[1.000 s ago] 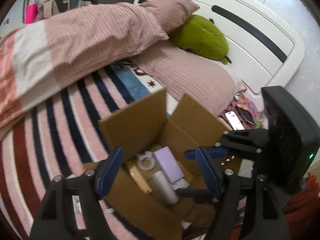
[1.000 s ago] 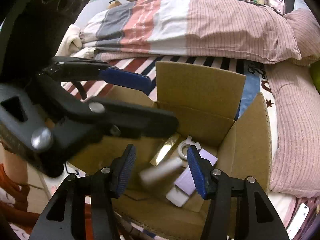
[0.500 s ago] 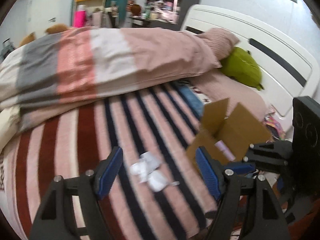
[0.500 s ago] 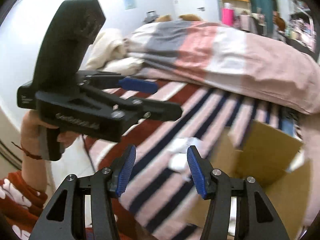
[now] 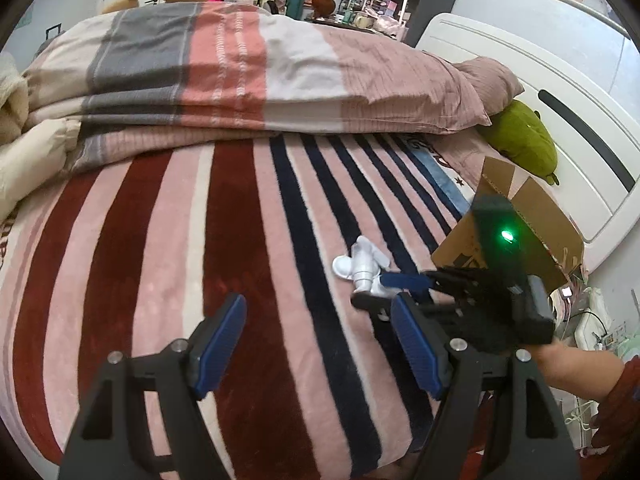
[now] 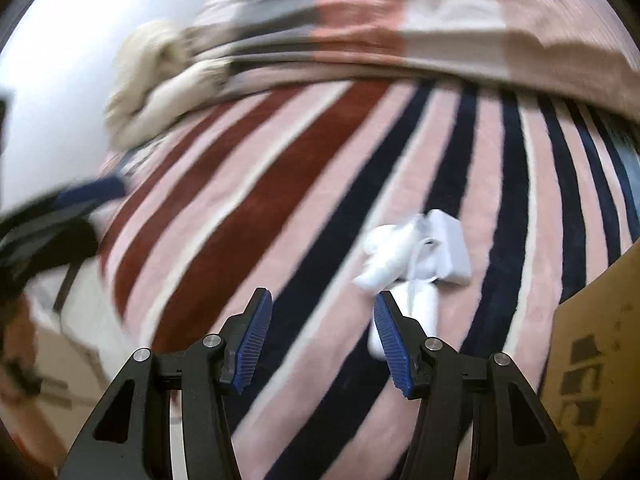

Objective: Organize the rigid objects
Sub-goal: 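Grasp the white cup with the right gripper, then lower the white cup into the cardboard box and release it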

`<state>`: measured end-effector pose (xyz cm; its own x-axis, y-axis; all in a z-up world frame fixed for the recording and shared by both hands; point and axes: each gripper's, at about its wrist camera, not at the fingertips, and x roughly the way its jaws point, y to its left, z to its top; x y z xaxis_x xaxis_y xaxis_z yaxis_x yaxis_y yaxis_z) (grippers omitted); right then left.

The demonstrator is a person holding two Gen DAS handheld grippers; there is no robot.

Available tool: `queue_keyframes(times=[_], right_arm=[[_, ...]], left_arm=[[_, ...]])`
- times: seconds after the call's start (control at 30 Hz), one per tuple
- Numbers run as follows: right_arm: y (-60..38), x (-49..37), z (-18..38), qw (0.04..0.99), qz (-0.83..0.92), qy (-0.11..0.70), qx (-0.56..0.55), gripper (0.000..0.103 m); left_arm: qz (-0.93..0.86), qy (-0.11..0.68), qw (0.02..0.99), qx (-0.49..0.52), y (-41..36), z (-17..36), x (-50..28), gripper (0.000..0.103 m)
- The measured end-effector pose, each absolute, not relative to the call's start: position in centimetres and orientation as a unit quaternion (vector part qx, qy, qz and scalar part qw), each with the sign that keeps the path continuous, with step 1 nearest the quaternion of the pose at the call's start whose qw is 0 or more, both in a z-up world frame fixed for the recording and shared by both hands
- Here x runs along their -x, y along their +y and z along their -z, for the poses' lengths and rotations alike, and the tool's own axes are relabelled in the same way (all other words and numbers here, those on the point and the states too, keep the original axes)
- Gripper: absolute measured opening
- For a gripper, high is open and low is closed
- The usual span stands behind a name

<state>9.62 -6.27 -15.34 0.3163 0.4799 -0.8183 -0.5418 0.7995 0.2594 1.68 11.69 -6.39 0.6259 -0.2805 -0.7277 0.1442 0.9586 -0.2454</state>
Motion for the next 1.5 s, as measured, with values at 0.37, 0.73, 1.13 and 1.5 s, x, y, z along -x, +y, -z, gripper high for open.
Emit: queue_keyframes(times=[0.37,0.73,1.13,1.5], right_arm=[[-5.2,-10.6,16.5,0.848,-0.254,0.459,0.077,0.023],[-6.2,-4.6,8.5,0.83,-0.384,0.395,0.084,0.022],[-14.2,-3.2,0.1,0.834,-0.411,0.365,0.037,0.022],[-24.6,-7.2,-0.7,0.837,-0.356,0.414,-0.013,0.022]], left_arm=[[0.117,0.414,0.898,0.093,12.3,6.3,-1.4,0.072],[0.206,0.399,0.885,0.123,8.6,4.3,-2.8,0.072],[0.328,0.38,0.856,0.127,-0.8,-1.1,-6.7,0.025],[0.364,0.435,0.821,0.068,-12.5,-1.2,-12.0,0.025]])
